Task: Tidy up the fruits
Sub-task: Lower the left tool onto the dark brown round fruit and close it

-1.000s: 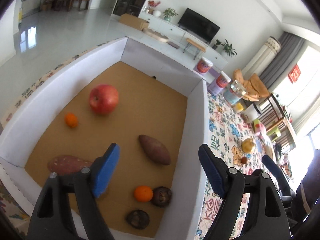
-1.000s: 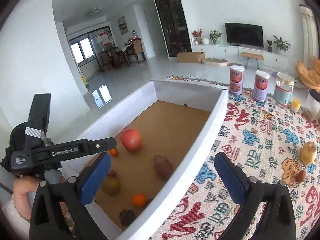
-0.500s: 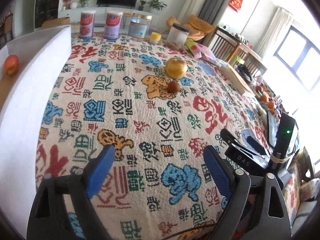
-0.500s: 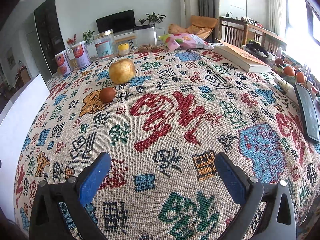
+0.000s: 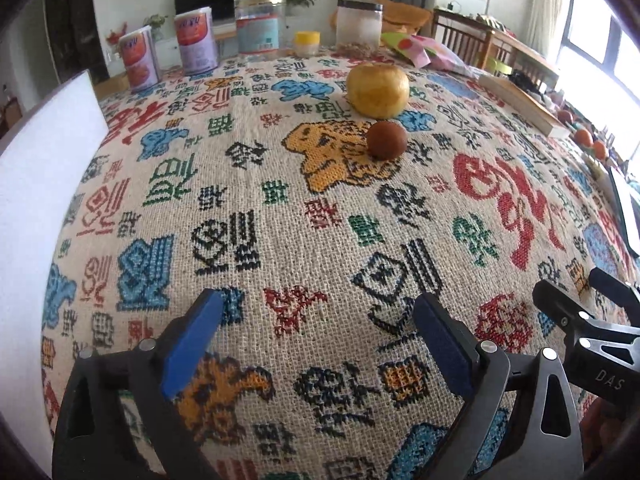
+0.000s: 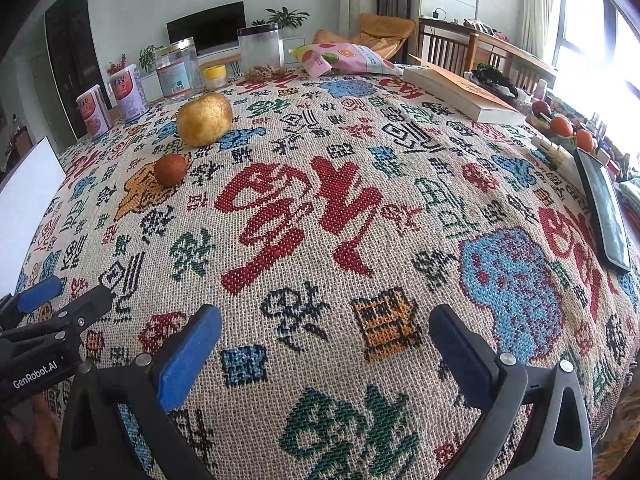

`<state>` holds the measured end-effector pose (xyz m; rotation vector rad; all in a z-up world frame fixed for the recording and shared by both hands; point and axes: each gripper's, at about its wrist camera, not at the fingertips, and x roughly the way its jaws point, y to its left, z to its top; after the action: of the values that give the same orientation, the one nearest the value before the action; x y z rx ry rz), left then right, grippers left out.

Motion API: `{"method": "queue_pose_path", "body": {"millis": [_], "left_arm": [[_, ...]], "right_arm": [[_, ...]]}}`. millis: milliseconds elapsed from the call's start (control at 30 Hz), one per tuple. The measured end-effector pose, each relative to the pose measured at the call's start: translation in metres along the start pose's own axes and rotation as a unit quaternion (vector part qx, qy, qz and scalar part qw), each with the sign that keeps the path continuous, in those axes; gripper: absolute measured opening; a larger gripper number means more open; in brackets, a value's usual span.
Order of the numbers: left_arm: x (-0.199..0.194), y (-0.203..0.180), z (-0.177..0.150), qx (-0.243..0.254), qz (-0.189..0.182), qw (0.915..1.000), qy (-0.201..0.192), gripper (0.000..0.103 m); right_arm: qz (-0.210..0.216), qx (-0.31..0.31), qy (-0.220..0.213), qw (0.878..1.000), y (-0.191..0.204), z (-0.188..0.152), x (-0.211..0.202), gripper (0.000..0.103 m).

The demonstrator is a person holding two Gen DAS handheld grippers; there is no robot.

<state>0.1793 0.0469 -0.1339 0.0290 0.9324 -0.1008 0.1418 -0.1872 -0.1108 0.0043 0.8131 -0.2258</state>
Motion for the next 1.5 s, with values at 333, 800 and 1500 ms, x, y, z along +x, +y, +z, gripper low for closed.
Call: {"method": "queue_pose_path", "body": {"millis": [333,800,1500], "left_arm": [[0.006,-0.005,0.001,0.01,0.007,0.9999,0.004,0.102],[0.005,-0.005,0.001,0.009,0.007,0.9999,0.004,0.102],[0.011,0.004,0.034,-0.037,-0.037,0.9986,0.009,0.1]], "right_arm": [[-0.007,-0.007,0.017,1.0,0.003,-0.002,0.006,0.103],[-0.008,-0.007,0.018,1.0,0.003,-0.001,0.007,0.103],[-0.009,-0.007,0.018,1.0,0.003,-0.002,0.007,0.103]]}}
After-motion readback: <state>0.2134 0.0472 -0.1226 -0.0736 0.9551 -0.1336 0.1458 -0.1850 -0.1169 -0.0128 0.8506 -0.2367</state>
